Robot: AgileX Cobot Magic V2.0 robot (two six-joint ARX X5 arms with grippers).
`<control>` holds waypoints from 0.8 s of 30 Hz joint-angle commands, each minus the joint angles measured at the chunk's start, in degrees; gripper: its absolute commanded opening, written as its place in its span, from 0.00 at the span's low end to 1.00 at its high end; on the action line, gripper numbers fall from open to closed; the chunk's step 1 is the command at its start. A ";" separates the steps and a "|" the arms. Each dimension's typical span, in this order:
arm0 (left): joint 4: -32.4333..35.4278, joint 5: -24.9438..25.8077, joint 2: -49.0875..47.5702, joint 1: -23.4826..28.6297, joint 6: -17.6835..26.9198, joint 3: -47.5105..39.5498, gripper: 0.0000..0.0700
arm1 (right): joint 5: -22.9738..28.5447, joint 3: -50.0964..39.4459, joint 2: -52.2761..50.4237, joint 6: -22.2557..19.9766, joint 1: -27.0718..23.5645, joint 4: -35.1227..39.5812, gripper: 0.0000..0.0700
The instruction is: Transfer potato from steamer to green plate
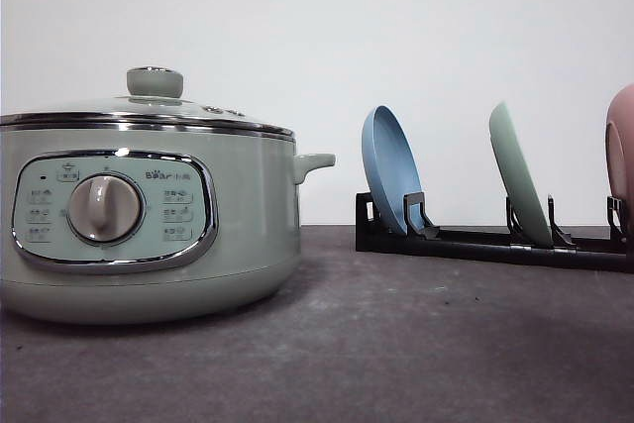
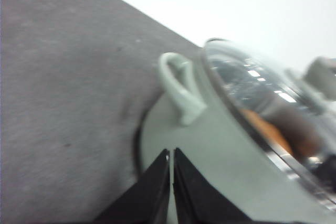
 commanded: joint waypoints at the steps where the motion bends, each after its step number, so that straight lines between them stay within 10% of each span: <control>1: 0.66 0.61 -0.13 0.11 -1.20 2.58 0.00 | -0.13 2.45 -0.15 2.10 -0.04 1.01 0.00; 12: -5.48 3.45 3.99 0.11 -1.53 17.51 0.00 | 0.11 17.88 1.99 0.20 -0.04 -3.29 0.00; 24: -19.72 12.12 18.63 0.09 13.19 37.84 0.00 | -3.63 36.97 14.64 -10.60 -0.04 -18.19 0.00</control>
